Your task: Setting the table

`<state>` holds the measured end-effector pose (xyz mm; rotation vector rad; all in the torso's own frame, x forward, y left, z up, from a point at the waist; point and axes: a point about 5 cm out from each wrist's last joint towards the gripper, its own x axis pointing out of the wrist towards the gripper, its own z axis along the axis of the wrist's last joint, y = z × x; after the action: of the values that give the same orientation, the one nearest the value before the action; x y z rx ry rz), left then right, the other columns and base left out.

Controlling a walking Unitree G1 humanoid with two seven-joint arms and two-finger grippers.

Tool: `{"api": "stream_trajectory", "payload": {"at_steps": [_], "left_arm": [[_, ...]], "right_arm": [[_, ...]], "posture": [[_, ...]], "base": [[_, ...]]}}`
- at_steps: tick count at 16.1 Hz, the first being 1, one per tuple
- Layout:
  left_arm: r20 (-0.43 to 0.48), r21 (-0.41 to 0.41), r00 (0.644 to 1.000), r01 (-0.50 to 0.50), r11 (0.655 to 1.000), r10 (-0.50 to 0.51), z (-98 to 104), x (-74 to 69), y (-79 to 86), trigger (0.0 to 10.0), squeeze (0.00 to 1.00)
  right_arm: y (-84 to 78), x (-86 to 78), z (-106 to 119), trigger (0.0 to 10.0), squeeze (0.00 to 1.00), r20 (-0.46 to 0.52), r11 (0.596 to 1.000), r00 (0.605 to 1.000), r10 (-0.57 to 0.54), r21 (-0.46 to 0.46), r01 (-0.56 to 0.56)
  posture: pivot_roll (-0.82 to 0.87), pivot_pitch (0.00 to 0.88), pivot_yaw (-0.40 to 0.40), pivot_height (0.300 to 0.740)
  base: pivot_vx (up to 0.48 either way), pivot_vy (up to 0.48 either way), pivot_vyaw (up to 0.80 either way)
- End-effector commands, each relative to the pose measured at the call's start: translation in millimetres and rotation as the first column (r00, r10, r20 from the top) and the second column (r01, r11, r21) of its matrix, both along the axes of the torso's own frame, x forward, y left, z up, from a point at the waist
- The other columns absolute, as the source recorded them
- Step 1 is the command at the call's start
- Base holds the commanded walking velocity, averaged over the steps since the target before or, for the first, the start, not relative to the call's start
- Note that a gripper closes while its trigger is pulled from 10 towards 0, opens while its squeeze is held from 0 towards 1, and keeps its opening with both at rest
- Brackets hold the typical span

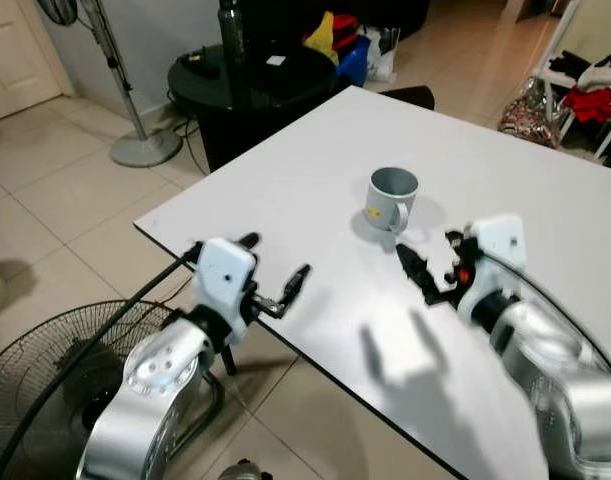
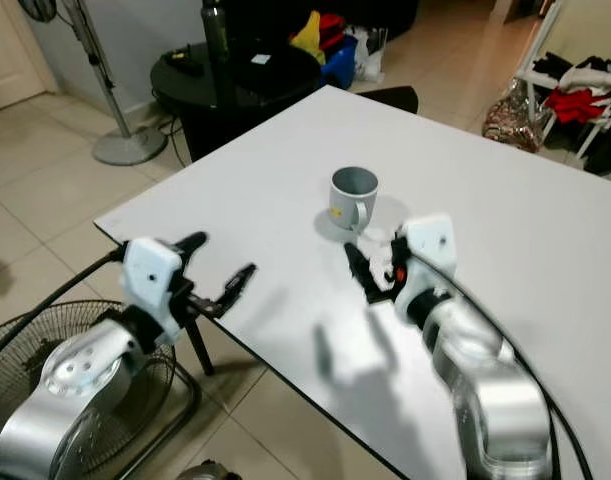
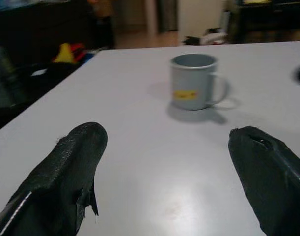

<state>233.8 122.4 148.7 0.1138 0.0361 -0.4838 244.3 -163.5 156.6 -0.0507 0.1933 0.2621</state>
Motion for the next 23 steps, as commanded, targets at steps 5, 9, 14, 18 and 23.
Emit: {"api": "stream_trajectory", "payload": {"at_steps": [5,9,14,18,23], "left_arm": [[0.002,0.043,0.991,-0.13,0.991,0.13,-1.3,5.3,9.3,10.0,0.0],[-0.014,0.059,0.994,-0.11,0.992,0.111,-4.1,4.7,6.3,10.0,0.0],[-0.002,0.044,0.997,-0.082,0.996,0.082,-4.3,1.4,4.0,10.0,0.0],[-0.008,0.048,0.998,-0.056,0.997,0.056,-5.3,-2.5,2.8,10.0,0.0],[-0.014,0.053,0.998,-0.053,0.997,0.053,-6.6,-3.2,5.1,10.0,0.0]], "right_arm": [[9.6,-16.5,-15.0,10.0,0.0,0.0,0.997,0.997,-0.082,-0.011,0.082],[12.3,-17.8,-20.1,10.0,0.0,-0.023,0.992,0.991,-0.13,0.003,0.13],[14.4,-21.4,-20.2,10.0,0.0,-0.015,0.991,0.991,-0.13,0.01,0.13],[14.5,-21.8,-23.8,10.0,0.0,-0.05,0.988,0.987,-0.154,-0.015,0.153],[19.3,-23.7,-19.9,10.0,0.0,-0.037,0.992,0.991,-0.125,0.011,0.126]], "posture": [[0.1,0.0,0.031,0.74],[0.1,0.0,0.033,0.74],[0.1,0.0,0.031,0.74],[0.1,0.0,0.031,0.74],[0.1,0.0,0.033,0.74]], "base": [[0.0,0.0,0.0],[0.0,0.0,0.0],[0.0,0.0,-0.48],[0.0,-0.262,0.0],[0.0,-0.416,-0.32]]}}
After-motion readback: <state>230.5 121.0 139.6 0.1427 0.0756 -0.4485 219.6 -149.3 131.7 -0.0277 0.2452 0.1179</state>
